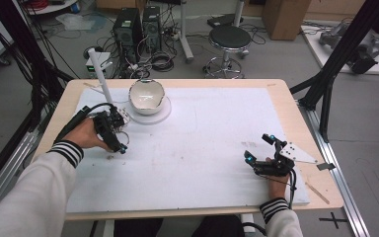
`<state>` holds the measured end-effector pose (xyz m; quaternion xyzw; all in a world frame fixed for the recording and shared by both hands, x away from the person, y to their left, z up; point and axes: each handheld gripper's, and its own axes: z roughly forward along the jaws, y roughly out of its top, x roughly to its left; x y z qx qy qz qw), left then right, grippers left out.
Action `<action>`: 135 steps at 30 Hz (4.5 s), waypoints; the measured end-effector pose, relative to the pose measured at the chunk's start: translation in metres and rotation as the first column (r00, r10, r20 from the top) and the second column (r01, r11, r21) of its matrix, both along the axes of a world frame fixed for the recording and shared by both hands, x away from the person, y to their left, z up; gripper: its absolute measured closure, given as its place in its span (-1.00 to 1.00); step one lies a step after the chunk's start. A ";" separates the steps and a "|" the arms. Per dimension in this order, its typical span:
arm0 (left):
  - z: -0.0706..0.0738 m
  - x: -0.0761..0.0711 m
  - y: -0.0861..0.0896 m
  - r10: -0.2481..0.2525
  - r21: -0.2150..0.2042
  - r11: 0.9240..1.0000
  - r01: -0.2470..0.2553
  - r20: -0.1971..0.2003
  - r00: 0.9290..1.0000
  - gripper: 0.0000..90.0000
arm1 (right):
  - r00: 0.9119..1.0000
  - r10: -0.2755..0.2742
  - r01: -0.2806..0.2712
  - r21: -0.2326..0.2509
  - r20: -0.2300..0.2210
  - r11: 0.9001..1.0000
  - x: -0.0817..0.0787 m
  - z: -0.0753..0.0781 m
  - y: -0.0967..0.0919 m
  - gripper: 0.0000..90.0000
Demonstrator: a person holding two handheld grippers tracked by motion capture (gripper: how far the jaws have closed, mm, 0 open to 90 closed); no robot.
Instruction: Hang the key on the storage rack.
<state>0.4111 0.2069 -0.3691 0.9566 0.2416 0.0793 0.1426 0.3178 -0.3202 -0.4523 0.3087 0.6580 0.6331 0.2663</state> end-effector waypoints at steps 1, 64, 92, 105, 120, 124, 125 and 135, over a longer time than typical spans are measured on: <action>-0.001 0.001 -0.001 -0.004 0.009 1.000 0.004 -0.006 1.000 -0.94 | 1.000 0.000 0.000 0.002 -0.001 1.000 0.000 0.000 0.000 -0.98; -0.033 0.014 -0.015 0.137 0.183 0.977 -0.107 -0.162 0.977 0.55 | 1.000 0.000 0.000 -0.006 0.005 1.000 0.000 0.000 0.000 -0.98; -0.034 0.014 -0.020 0.159 0.198 0.973 -0.123 -0.178 0.971 0.88 | 1.000 0.001 -0.001 -0.005 0.001 1.000 0.000 0.000 0.001 -0.98; -0.018 0.008 -0.013 0.131 0.151 0.982 -0.115 -0.100 0.986 0.89 | 1.000 0.000 0.000 -0.005 -0.003 1.000 0.000 0.000 0.000 -0.98; 0.025 -0.004 0.018 0.177 0.005 0.984 -0.178 0.093 0.980 0.93 | 1.000 -0.002 0.002 -0.008 -0.008 1.000 0.000 0.000 0.001 -0.98; 0.039 -0.006 0.033 0.182 -0.058 0.983 -0.175 0.148 0.972 0.94 | 1.000 -0.002 0.002 -0.008 -0.008 1.000 0.000 0.000 0.001 -0.98; 0.043 -0.006 0.037 0.172 -0.070 0.984 -0.163 0.162 0.972 0.94 | 1.000 -0.003 0.002 -0.008 -0.007 1.000 0.000 0.000 0.001 -0.98; 0.061 -0.012 0.060 0.195 -0.236 0.961 -0.146 0.201 0.960 0.94 | 1.000 -0.003 0.003 -0.010 -0.007 1.000 0.000 0.000 0.001 -0.98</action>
